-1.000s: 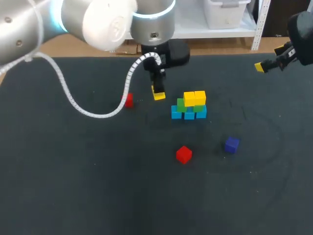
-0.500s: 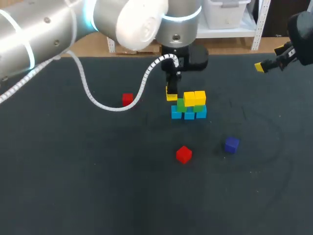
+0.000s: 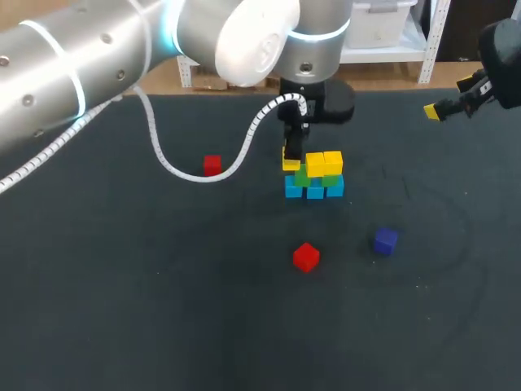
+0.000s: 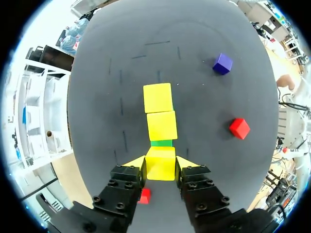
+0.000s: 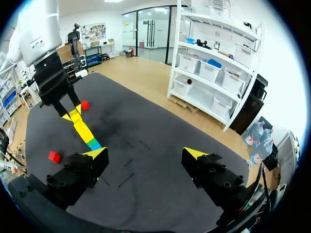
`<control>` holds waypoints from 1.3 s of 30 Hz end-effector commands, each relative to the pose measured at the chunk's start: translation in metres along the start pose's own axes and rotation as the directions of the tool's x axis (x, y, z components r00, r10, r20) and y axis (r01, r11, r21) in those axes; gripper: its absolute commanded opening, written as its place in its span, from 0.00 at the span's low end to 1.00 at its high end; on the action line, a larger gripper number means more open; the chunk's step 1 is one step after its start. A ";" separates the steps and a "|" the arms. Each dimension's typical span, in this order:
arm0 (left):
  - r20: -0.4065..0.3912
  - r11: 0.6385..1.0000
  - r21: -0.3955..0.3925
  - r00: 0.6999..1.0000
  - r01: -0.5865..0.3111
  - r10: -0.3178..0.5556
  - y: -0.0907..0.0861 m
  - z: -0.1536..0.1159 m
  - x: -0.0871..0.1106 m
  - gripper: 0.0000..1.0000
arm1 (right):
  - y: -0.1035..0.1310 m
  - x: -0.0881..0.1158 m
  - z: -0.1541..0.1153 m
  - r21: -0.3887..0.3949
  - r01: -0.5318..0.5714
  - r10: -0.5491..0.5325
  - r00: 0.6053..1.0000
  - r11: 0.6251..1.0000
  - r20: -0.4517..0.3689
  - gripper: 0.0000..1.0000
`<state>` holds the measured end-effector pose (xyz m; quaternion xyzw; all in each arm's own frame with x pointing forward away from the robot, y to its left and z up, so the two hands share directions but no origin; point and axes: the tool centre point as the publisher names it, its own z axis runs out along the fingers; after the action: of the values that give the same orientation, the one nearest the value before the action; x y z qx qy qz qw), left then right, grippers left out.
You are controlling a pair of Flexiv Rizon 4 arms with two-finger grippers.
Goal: Place the blue cubes, place green cubes on the blue cubes, place the yellow cubes on the green cubes, then place the red cubes on the yellow cubes, and place purple cube on the red cubes.
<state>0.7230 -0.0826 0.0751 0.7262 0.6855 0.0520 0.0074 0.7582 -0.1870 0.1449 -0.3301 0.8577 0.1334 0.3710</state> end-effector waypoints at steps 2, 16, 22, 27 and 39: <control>-0.007 1.000 0.007 1.000 -0.008 0.008 0.003 0.001 -0.005 0.00 | -0.001 0.000 0.000 -0.003 0.001 -0.001 1.000 1.000 0.002 1.00; -0.008 1.000 0.007 1.000 0.007 -0.007 0.006 0.008 -0.008 0.00 | -0.001 0.000 0.000 -0.003 0.001 -0.001 1.000 1.000 0.002 1.00; -0.004 1.000 0.006 1.000 0.010 -0.010 0.006 0.007 -0.009 0.00 | -0.001 0.000 0.000 -0.003 0.001 -0.001 1.000 1.000 0.002 1.00; -0.004 1.000 0.008 1.000 0.006 -0.006 0.006 0.007 -0.010 0.00 | -0.001 0.000 0.000 -0.003 0.001 -0.001 1.000 1.000 0.002 1.00; -0.006 1.000 0.012 1.000 0.004 -0.004 0.005 0.009 -0.013 0.00 | -0.001 0.000 0.000 -0.003 0.001 -0.001 1.000 1.000 0.002 1.00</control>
<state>0.7254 -0.0939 0.0660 0.7247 0.6872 0.0503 0.0046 0.7582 -0.1870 0.1449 -0.3301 0.8577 0.1334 0.3710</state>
